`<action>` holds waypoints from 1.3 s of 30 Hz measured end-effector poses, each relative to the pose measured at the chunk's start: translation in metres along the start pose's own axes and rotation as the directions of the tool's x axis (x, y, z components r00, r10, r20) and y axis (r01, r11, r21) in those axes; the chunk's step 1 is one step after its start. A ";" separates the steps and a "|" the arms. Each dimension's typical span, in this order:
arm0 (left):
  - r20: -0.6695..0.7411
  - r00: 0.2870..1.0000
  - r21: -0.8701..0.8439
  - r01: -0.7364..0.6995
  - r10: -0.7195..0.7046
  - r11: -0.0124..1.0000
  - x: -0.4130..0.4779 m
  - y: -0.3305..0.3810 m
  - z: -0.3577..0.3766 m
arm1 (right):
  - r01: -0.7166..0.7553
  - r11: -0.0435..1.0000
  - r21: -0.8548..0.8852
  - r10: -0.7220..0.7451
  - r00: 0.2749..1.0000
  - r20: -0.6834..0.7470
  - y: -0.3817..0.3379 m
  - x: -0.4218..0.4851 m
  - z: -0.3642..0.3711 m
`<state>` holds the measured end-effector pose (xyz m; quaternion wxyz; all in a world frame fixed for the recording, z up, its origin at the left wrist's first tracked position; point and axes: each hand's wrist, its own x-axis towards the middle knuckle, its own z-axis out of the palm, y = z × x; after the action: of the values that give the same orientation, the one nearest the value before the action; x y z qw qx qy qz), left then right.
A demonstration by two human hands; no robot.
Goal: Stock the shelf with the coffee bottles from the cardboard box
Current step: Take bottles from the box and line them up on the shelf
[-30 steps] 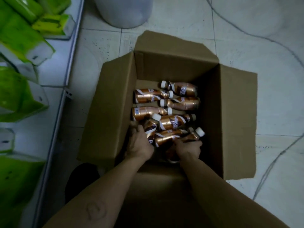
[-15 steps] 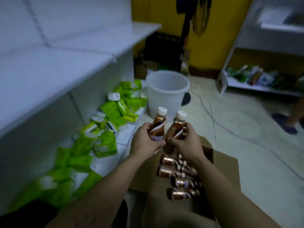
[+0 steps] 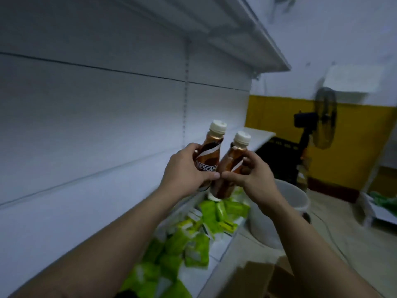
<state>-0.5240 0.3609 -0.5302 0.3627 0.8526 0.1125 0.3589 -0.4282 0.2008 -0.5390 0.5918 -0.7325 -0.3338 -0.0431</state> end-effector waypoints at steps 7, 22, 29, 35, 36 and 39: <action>-0.138 0.986 0.234 0.125 -0.094 0.964 -0.003 -0.039 -0.128 | 0.084 0.984 0.159 -0.122 0.960 0.253 -0.046 0.040 0.121; -0.636 0.665 0.347 0.699 -0.391 0.625 -0.194 -0.084 -0.317 | 0.230 0.937 0.263 -0.349 0.589 0.729 -0.168 -0.061 0.347; -0.696 0.608 0.250 0.704 -0.382 0.665 -0.217 -0.121 -0.349 | 0.256 0.941 0.221 -0.334 0.601 0.726 -0.188 -0.089 0.400; -0.671 0.642 0.281 0.683 -0.371 0.675 -0.220 -0.133 -0.366 | 0.312 0.930 0.197 -0.348 0.568 0.746 -0.206 -0.091 0.433; -0.673 0.643 0.281 0.680 -0.366 0.677 -0.222 -0.132 -0.369 | 0.326 0.926 0.189 -0.350 0.554 0.756 -0.211 -0.091 0.439; -0.702 0.632 0.331 0.698 -0.328 0.635 -0.228 -0.131 -0.371 | 0.328 0.926 0.190 -0.348 0.540 0.766 -0.216 -0.100 0.453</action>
<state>-0.9362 0.5502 -0.5652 0.1244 0.6921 0.5721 0.4222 -0.7722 0.5790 -0.5374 0.3730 -0.5904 -0.6944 0.1739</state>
